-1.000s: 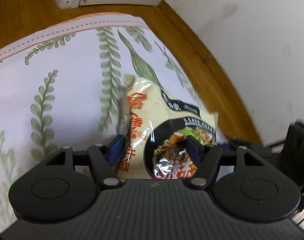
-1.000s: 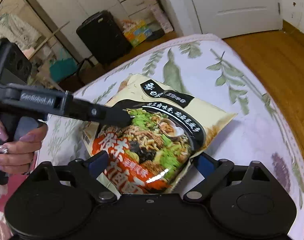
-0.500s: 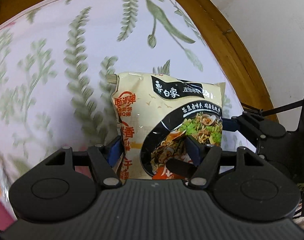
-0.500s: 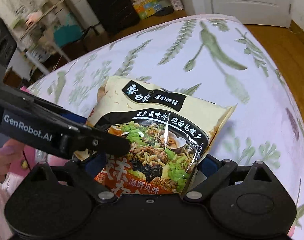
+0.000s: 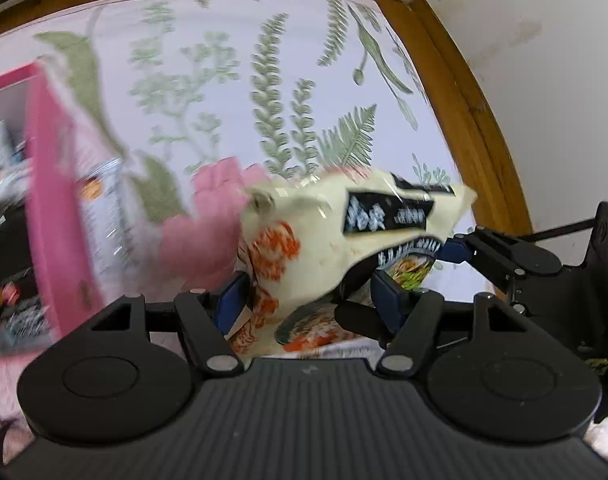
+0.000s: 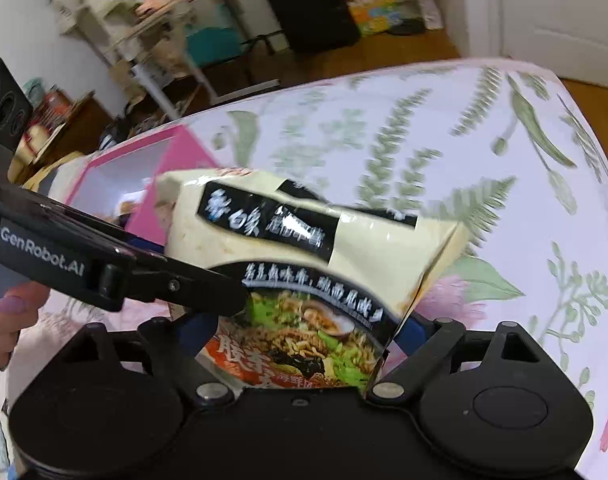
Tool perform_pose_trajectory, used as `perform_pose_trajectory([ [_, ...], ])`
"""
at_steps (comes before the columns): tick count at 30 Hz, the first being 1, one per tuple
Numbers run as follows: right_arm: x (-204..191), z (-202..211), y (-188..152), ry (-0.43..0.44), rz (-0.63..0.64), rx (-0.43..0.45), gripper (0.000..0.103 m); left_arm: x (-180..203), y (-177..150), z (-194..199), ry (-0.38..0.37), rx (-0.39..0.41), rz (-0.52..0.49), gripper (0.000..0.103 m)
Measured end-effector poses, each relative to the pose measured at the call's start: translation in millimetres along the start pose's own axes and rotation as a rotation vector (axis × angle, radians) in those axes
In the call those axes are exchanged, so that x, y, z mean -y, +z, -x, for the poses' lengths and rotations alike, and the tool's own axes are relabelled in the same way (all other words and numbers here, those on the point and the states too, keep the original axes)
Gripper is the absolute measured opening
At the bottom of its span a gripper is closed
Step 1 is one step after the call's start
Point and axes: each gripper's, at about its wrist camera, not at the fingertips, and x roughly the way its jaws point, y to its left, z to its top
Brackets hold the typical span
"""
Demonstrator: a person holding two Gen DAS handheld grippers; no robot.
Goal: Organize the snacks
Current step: 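Carry the noodle pack over the pink box and open the left tool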
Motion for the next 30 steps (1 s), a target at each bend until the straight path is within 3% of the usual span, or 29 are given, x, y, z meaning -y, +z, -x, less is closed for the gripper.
perform_pose_trajectory([
  [3, -27.3, 4.6, 6.1, 0.005, 0.027, -0.017, 0.083, -12.9, -11.6, 29.0, 0.02, 0.042, 0.035, 0.065],
  [18, -144.5, -5.4, 63.3, 0.163, 0.112, 0.033, 0.069, -111.9, -46.1, 156.9, 0.085, 0.268, 0.247, 0.065],
  [23, -167.2, -40.3, 89.1, 0.215, 0.117, 0.005, 0.069, -149.4, -43.9, 166.7, 0.131, 0.307, 0.326, 0.065],
  [30, -177.2, -104.1, 115.3, 0.246, 0.105, -0.054, 0.069, -198.7, -28.2, 146.6, 0.21, 0.346, 0.398, 0.068],
])
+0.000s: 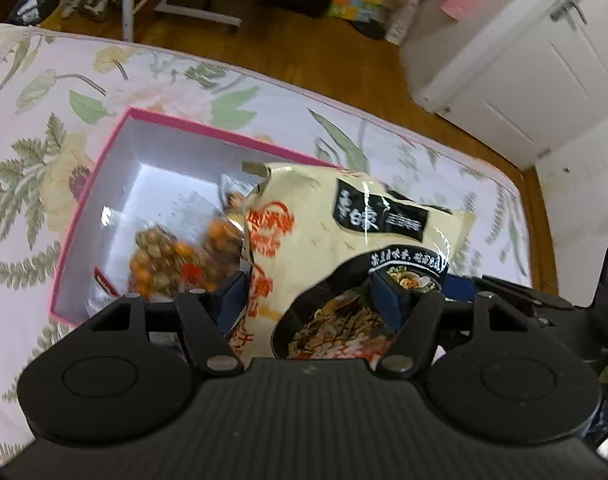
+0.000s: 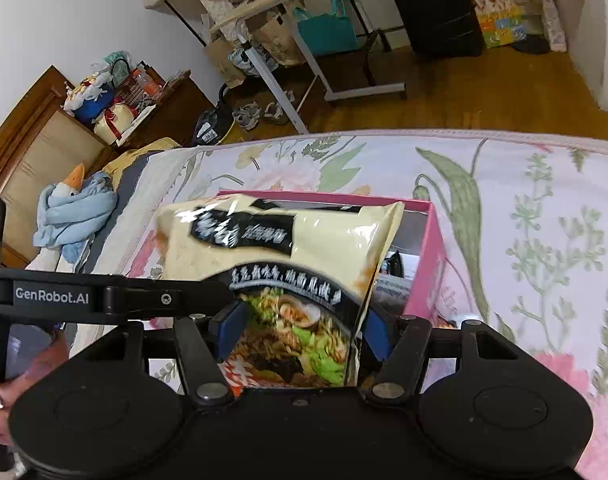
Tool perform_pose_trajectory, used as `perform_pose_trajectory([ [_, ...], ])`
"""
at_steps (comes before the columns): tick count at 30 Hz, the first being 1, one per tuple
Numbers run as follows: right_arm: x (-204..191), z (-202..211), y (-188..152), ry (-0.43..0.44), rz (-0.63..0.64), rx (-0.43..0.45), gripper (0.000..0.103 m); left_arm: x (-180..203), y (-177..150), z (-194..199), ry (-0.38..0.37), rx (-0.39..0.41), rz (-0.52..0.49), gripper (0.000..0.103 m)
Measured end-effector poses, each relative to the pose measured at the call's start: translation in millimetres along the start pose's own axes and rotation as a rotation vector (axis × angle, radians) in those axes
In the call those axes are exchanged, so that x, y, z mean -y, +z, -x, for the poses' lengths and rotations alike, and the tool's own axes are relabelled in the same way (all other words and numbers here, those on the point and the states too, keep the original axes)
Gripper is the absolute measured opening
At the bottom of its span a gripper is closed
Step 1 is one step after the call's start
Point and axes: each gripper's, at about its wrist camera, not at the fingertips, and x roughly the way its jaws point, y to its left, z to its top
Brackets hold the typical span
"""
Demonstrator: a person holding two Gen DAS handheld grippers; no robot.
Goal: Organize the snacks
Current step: 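Carry the noodle pack over the pink box and open the left tool, then move the left tool to the white wafer bar on the bed and grasp it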
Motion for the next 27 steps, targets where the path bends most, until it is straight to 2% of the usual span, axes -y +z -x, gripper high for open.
perform_pose_trajectory([
  [3, 11.0, -16.1, -1.1, 0.026, -0.013, -0.022, 0.069, -7.0, -1.5, -10.0, 0.068, 0.073, -0.02, 0.069],
  [6, 12.3, -7.4, -12.1, 0.005, 0.061, 0.045, 0.073, -8.7, -6.4, -13.8, 0.093, 0.097, -0.066, 0.069],
  [11, 18.4, 19.3, -23.0, -0.005, 0.159, 0.123, 0.074, 6.1, -25.5, -5.4, 0.057, 0.117, -0.154, 0.069],
  [18, 50.8, 52.8, -37.1, -0.021, 0.123, 0.2, 0.074, 53.7, -64.1, 15.8, 0.06, 0.164, -0.302, 0.065],
  [21, 58.9, 62.6, -44.5, -0.011, 0.134, 0.205, 0.074, 73.6, -80.5, 22.0, 0.052, 0.175, -0.338, 0.065],
  [25, 66.5, 68.1, -44.3, -0.002, 0.144, 0.175, 0.074, 93.2, -105.5, 24.8, 0.051, 0.21, -0.308, 0.063],
  [27, 73.5, 67.6, -41.7, 0.018, 0.15, 0.137, 0.065, 100.0, -117.4, 22.7, 0.053, 0.225, -0.283, 0.062],
])
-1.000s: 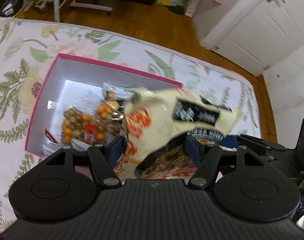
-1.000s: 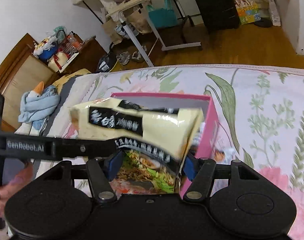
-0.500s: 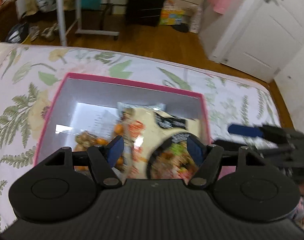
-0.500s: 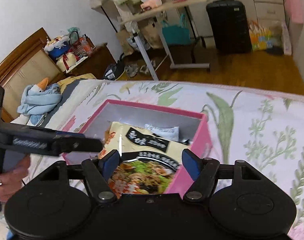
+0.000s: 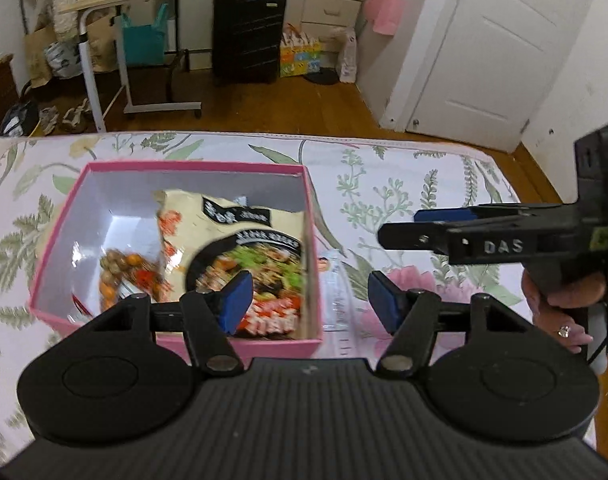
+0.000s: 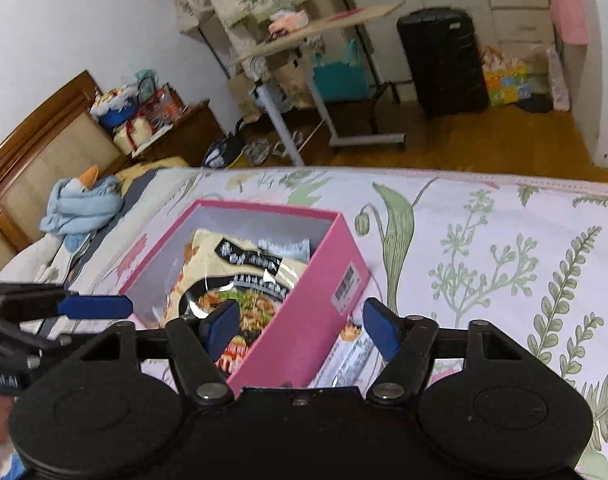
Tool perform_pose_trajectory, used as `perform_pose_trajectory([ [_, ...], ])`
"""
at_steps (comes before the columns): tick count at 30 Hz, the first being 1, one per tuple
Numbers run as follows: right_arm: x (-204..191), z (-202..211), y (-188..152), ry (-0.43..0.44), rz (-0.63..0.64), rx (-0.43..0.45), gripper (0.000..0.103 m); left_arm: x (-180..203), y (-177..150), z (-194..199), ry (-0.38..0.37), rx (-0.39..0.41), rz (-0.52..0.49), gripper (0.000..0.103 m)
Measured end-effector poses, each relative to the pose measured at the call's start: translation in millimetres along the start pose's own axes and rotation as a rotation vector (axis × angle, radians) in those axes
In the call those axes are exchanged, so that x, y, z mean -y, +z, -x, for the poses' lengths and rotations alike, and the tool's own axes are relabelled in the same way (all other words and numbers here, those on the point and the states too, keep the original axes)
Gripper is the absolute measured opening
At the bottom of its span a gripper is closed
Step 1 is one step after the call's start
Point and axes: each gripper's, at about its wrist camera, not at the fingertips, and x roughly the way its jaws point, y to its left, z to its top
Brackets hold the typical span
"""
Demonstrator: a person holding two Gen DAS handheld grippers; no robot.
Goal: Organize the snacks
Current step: 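Move the left tool to the white wafer bar on the bed and grasp it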
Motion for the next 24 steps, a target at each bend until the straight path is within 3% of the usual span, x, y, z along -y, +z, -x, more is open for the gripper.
perform_pose_trajectory([
  [3, 9.3, -6.9, 0.9, 0.033, 0.028, -0.054, 0.057, 11.8, -14.5, -7.2, -0.01, -0.005, 0.075, 0.061],
  [7, 21.2, -27.2, 1.3, 0.059, 0.066, -0.118, 0.055, 24.5, -35.3, -20.8, 0.002, 0.012, 0.197, 0.061],
  [16, 58.2, -100.9, -1.0, 0.088, 0.16, -0.204, 0.054, 45.6, -79.7, -52.9, 0.078, 0.028, 0.241, 0.058],
  [22, 72.7, -135.3, 0.7, 0.115, 0.199, -0.201, 0.049, 46.2, -94.4, -87.8, 0.088, 0.039, 0.308, 0.056],
  [24, 75.3, -141.5, 1.5, 0.153, 0.193, -0.219, 0.041, 49.2, -96.7, -100.1, 0.088, 0.061, 0.314, 0.054],
])
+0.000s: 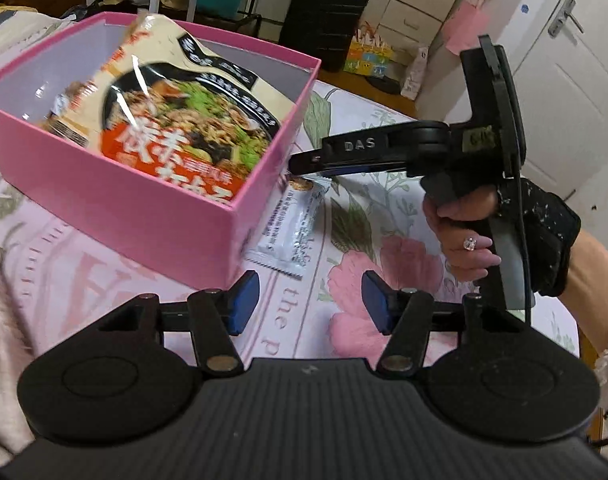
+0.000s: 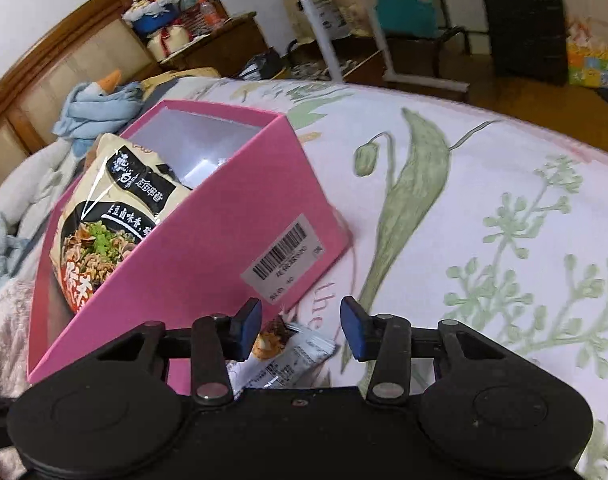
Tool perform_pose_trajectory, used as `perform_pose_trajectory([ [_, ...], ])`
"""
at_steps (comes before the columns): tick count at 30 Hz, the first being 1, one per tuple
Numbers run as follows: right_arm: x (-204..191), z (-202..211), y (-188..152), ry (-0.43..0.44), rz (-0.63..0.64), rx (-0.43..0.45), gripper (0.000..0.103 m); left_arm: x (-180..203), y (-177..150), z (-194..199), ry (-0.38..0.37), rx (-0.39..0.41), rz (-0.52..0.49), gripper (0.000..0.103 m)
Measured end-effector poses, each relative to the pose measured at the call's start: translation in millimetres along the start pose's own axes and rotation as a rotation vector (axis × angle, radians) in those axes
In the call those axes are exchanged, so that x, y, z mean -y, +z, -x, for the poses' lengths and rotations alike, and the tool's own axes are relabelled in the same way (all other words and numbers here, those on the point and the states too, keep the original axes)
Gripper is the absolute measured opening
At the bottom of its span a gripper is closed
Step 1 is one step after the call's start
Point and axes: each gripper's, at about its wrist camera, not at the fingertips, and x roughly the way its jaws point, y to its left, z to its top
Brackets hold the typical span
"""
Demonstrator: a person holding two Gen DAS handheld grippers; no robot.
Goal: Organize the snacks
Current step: 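Move the left tool to the white wafer bar on the bed and grasp it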
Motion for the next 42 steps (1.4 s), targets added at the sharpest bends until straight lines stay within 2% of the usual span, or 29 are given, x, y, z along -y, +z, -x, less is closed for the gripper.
perform_pose_trajectory([
  [4, -6.6, -6.0, -3.9, 0.032, 0.035, -0.047, 0.034, 2.9, -4.6, -18.0, 0.011, 0.081, -0.01, 0.053],
  [7, -6.0, -2.1, -9.4, 0.042, -0.007, -0.072, 0.029, -8.9, -3.2, -28.1, 0.019, 0.038, 0.041, 0.053],
  [10, -10.5, 7.4, -20.4, 0.024, -0.018, -0.075, 0.027, -15.1, -5.6, -31.3, 0.026, 0.001, 0.044, 0.052],
  [14, -11.6, 19.0, -36.7, -0.001, -0.047, -0.07, 0.027, -21.1, -10.3, -34.7, -0.007, -0.051, 0.067, 0.052],
  [18, -0.2, 29.0, -47.4, -0.021, -0.188, -0.051, 0.026, -24.1, -10.8, -40.1, -0.025, -0.07, 0.068, 0.052],
  [22, -13.3, 39.0, -55.3, -0.12, -0.12, 0.004, 0.035, -24.8, -8.6, -37.1, -0.037, -0.04, 0.032, 0.052],
  [25, -20.8, 36.1, -58.6, -0.163, -0.084, 0.015, 0.036, -24.8, -5.5, -42.7, -0.056, -0.058, 0.034, 0.052],
  [28, -21.9, 39.7, -59.5, -0.17, -0.141, 0.017, 0.036, -27.0, -5.5, -52.1, -0.045, -0.057, 0.03, 0.052],
  [31, -23.1, 44.5, -64.7, -0.161, -0.197, 0.018, 0.036, -27.5, -4.5, -53.7, -0.076, -0.065, 0.031, 0.052],
  [33, -27.7, 46.6, -72.7, -0.146, -0.239, 0.021, 0.041, -26.0, -4.1, -52.4, -0.1, -0.084, 0.014, 0.052],
  [36, -39.5, 47.8, -78.7, -0.196, -0.292, 0.027, 0.045, -18.8, -3.8, -46.2, -0.126, -0.096, -0.017, 0.052],
  [42, -57.1, 63.5, -95.8, -0.251, -0.368, 0.024, 0.047, -15.5, -10.1, -33.3, -0.128, -0.145, -0.016, 0.052],
])
